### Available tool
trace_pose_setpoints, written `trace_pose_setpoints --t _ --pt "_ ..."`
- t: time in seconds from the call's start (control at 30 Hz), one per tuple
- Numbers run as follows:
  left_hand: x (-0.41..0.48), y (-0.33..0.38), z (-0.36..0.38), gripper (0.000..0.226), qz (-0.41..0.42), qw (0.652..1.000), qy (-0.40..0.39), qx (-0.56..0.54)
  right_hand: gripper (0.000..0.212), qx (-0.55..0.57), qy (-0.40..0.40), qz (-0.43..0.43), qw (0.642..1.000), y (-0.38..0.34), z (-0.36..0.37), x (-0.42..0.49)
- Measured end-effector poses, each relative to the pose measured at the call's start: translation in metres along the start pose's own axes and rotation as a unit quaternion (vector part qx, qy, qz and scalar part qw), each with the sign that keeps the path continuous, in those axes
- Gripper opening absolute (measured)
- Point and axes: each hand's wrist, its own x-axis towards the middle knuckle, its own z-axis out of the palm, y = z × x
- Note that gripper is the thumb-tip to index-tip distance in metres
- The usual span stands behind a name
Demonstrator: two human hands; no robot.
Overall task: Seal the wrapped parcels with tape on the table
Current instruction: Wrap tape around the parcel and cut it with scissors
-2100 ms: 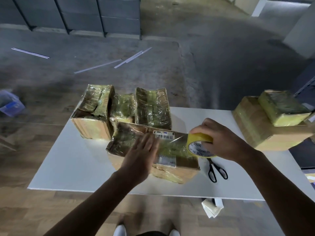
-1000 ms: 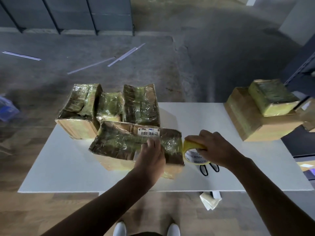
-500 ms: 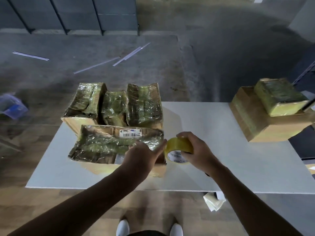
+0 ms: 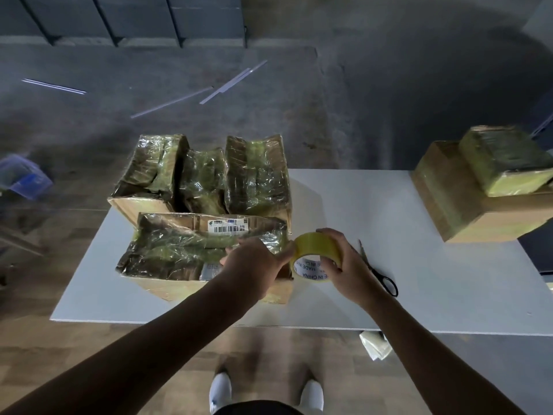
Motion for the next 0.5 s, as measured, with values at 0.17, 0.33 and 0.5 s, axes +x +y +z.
trace_pose_setpoints --t 0.17,0.33,0.5 --pt "0.002 -0.004 0.001 0.094 -0.014 0.999 -0.021 -0.022 0.061 -0.147 -0.077 -0.037 0.985 0.015 -0.024 0.009" --pt "0.001 0.001 -0.004 0.088 -0.017 0.999 -0.023 -0.020 0.057 -0.392 -0.190 -0.035 0.900 0.021 -0.018 0.004" --pt "-0.011 0.001 -0.002 0.085 -0.001 0.999 0.047 0.002 0.057 -0.441 -0.183 -0.096 0.874 -0.001 0.021 0.021"
